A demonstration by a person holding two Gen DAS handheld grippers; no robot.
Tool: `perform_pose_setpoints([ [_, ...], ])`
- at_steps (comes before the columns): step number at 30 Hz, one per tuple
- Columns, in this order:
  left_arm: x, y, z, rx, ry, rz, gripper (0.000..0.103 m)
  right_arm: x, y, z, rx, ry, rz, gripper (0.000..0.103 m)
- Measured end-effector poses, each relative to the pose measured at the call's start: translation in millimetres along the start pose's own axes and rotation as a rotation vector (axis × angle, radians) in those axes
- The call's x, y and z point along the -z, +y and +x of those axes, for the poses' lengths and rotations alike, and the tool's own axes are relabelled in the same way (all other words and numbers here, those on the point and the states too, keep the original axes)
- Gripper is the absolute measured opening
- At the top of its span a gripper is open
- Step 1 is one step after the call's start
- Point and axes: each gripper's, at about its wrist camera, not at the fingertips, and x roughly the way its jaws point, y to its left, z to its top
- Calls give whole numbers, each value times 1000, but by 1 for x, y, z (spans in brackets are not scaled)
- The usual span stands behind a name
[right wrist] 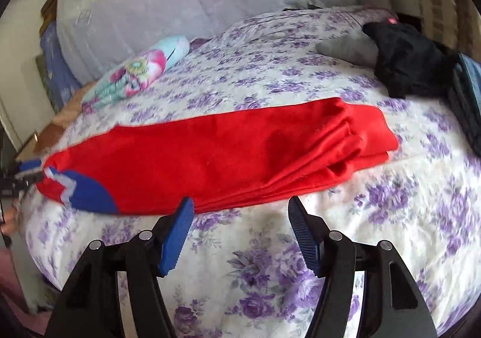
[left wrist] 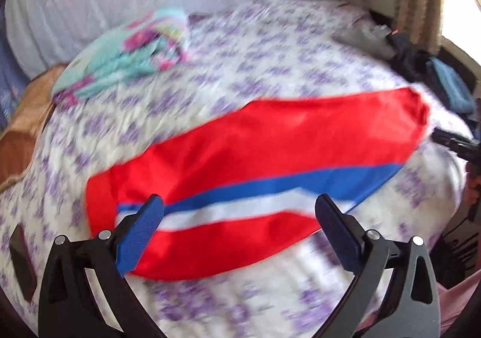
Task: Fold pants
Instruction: 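Grasp the ribbed cuff end with the right gripper and lift it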
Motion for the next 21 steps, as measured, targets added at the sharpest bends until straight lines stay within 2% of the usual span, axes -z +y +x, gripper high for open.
perform_pose_setpoints([
  [2,-11,-25,3,62,-48,20,98,2,-21,-5,-20,-40,133,66],
  [4,-19,-52,20,96,-32,36,98,2,-37,-8,-23,-66,221,66],
  [7,-19,-86,63,130,84,59,98,2,-58,-7,1,-75,326,66],
  [9,-9,-96,96,160,206,40,98,5,-76,-3,-9,-67,413,66],
  [10,-2,-99,106,131,211,38,99,7,-84,0,-33,-65,456,66],
  [12,3,-101,101,116,158,47,99,6,-93,6,-75,-74,501,66],
  [15,2,-96,101,147,159,27,99,0,-99,19,-122,-71,509,63],
  [21,-5,-106,94,122,150,25,98,-13,-117,45,-156,-93,580,41],
])
